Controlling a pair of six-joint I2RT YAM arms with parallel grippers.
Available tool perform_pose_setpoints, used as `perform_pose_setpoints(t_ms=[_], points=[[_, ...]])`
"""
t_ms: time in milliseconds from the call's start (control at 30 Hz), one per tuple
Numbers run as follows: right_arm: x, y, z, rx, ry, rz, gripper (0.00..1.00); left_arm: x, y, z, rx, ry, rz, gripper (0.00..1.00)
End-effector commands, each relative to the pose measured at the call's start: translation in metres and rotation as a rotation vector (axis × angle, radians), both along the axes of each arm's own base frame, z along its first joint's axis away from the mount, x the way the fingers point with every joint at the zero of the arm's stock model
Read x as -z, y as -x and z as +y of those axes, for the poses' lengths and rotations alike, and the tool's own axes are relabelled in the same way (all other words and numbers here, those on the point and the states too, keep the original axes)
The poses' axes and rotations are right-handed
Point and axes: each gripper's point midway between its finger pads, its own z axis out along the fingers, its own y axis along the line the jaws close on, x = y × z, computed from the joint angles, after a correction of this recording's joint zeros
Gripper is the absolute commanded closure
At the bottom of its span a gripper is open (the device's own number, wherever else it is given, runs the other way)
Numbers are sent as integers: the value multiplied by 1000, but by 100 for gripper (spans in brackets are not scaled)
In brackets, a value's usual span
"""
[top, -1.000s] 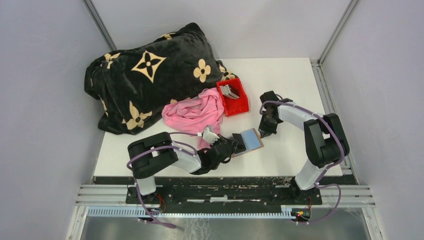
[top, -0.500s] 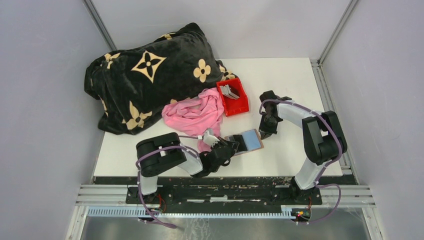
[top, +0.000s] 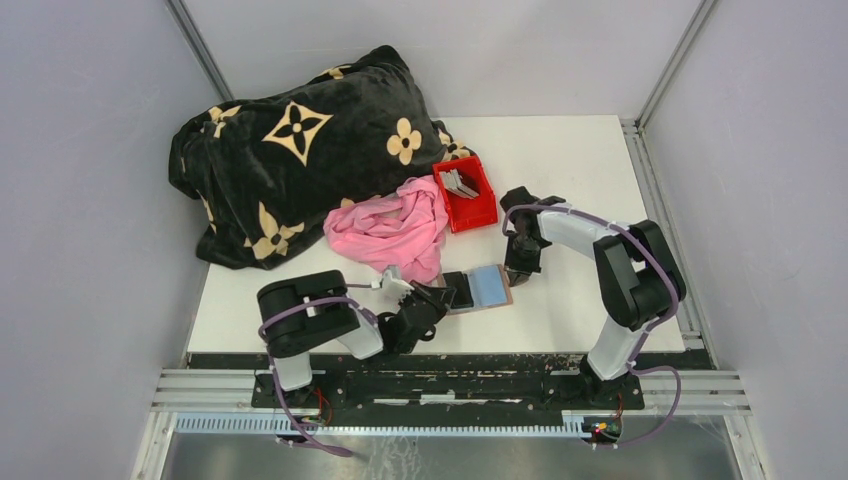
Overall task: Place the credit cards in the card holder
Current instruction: Insert the credit card into the card holder.
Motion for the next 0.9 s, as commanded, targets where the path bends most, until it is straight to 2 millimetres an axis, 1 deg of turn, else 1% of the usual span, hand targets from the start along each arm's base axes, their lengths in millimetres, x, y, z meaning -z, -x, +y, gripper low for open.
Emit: perform_pose_setpoints(t_ms=[0, 100, 233, 333, 400, 600, 733, 867], points=[[7, 3, 17, 8, -5, 17, 99, -22, -7, 22, -66, 17, -65, 97], [8, 3, 20, 7, -3, 15, 99, -34, -6, 23, -44, 8, -109, 97], [11, 3, 21, 14, -2, 16, 99, -50, -6, 7, 32, -28, -166, 97], [13, 4, 21, 15, 0, 21, 99, -55, -5, -4, 66, -18, -183, 97], [14, 4, 21, 16, 1, 21, 99, -56, -6, -10, 74, 0, -186, 97], [14, 3, 20, 2, 6, 22, 99, -46, -6, -21, 95, 17, -170, 97], [16, 4, 20, -2, 9, 25, 99, -43, -6, -23, 96, 13, -163, 97], [16, 3, 20, -5, 8, 26, 99, -38, -6, -20, 87, 3, -155, 97]])
